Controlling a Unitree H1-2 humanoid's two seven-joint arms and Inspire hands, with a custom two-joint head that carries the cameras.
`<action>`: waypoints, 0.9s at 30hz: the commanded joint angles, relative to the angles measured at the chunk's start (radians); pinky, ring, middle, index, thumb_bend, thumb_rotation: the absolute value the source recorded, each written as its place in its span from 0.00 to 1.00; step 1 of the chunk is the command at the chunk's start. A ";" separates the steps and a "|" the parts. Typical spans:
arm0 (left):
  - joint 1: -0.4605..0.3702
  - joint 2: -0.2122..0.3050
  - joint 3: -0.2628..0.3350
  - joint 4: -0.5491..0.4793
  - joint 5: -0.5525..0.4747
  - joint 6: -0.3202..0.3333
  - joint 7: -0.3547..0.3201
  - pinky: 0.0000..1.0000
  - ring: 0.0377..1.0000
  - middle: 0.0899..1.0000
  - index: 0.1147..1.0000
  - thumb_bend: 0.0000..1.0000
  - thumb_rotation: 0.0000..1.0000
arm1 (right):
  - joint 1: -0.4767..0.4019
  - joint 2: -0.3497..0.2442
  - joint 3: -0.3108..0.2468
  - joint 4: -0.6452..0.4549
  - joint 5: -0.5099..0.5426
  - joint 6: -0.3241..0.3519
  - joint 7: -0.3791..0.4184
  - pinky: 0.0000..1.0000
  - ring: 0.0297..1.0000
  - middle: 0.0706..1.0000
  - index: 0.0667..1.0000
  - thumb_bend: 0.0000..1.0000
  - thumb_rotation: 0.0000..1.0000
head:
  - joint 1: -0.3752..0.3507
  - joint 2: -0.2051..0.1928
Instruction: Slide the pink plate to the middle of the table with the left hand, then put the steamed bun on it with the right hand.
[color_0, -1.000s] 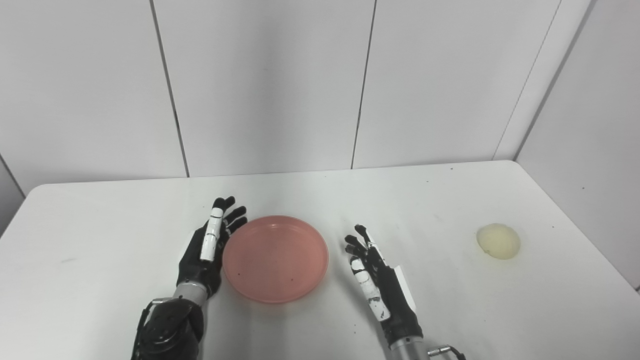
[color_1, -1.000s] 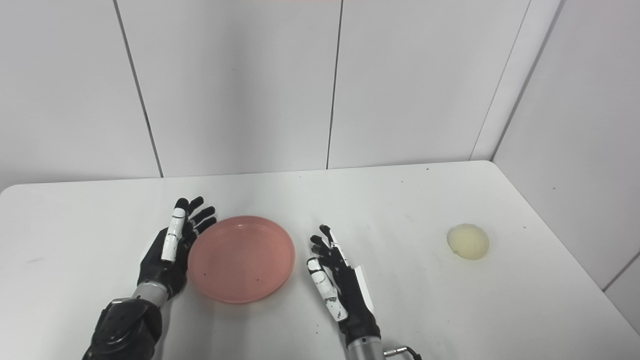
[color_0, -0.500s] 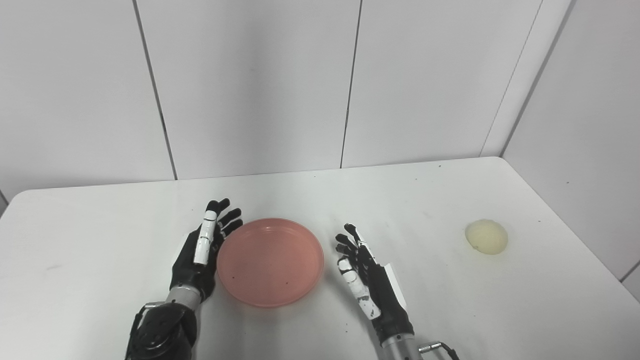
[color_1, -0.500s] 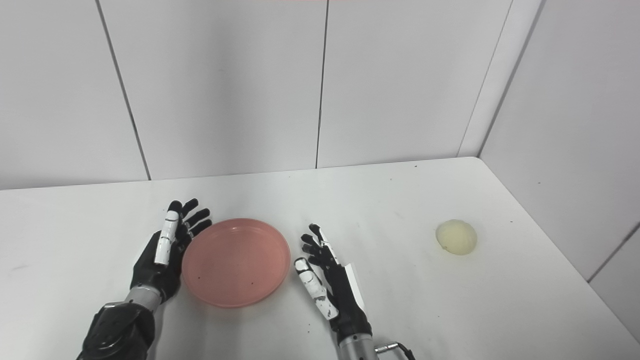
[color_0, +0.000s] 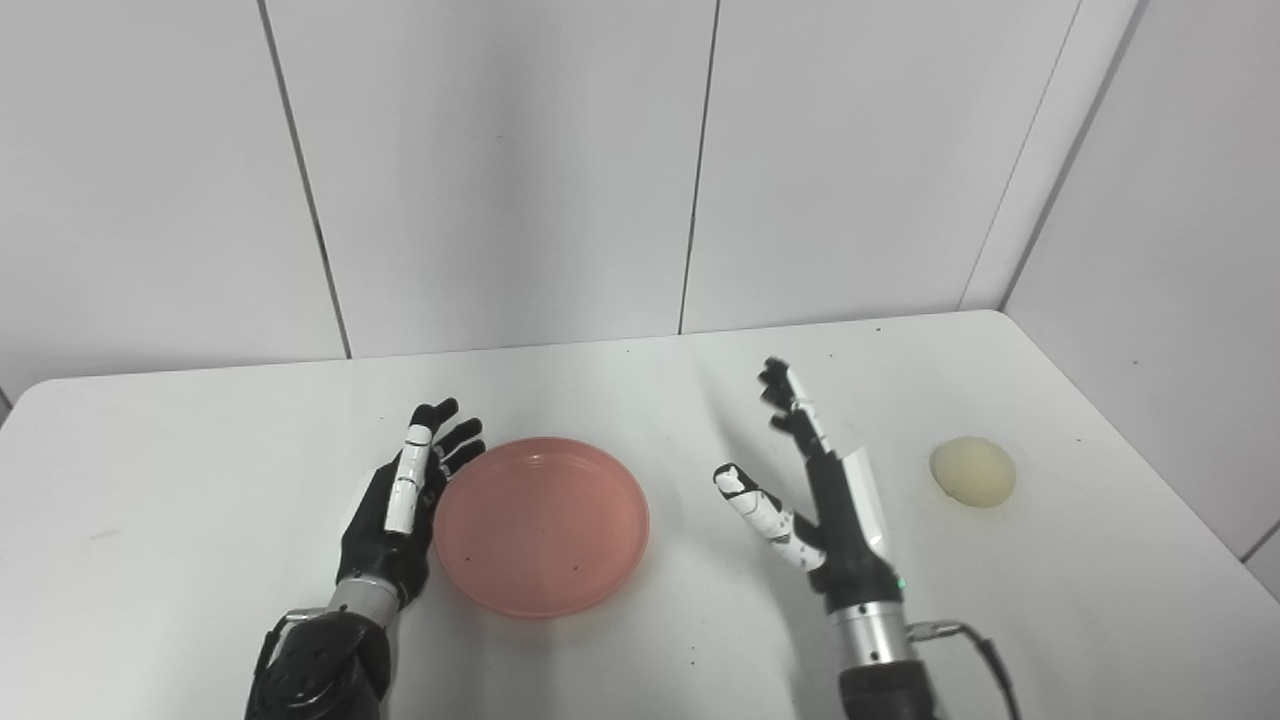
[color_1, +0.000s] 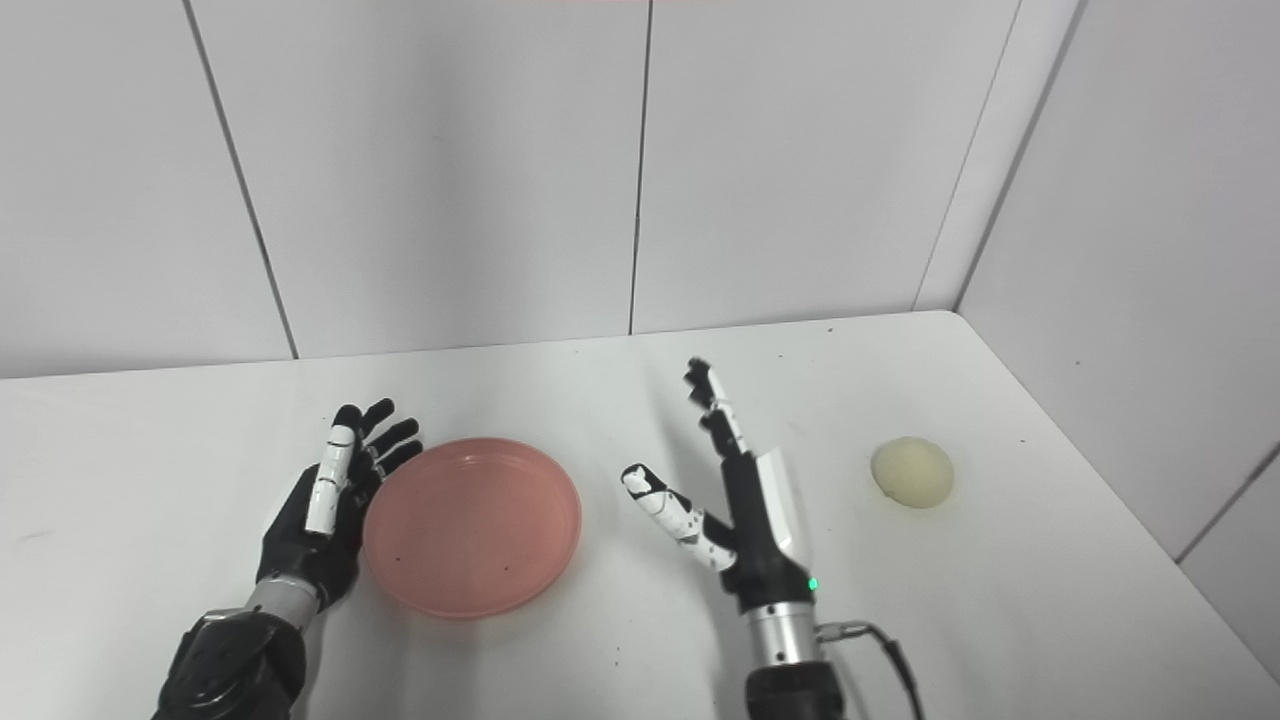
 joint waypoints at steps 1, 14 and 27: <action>-0.010 -0.002 -0.005 -0.001 0.005 0.010 -0.009 0.85 0.87 0.85 0.88 0.62 0.94 | -0.028 -0.026 -0.011 -0.079 -0.111 -0.032 -0.047 0.81 0.88 0.90 0.92 0.91 0.86 | 0.000 -0.003; -0.008 -0.002 -0.003 0.012 0.001 0.013 -0.025 0.86 0.88 0.86 0.89 0.63 0.94 | -0.061 -0.133 -0.113 -0.109 -0.315 0.135 -0.008 0.91 0.89 0.90 0.86 0.92 0.81 | -0.008 0.000; -0.014 0.001 -0.003 0.027 0.008 0.004 -0.032 0.85 0.87 0.85 0.89 0.63 0.94 | -0.069 -0.212 -0.156 -0.016 -0.358 0.317 0.042 0.99 0.89 0.86 0.83 0.94 0.69 | -0.011 -0.001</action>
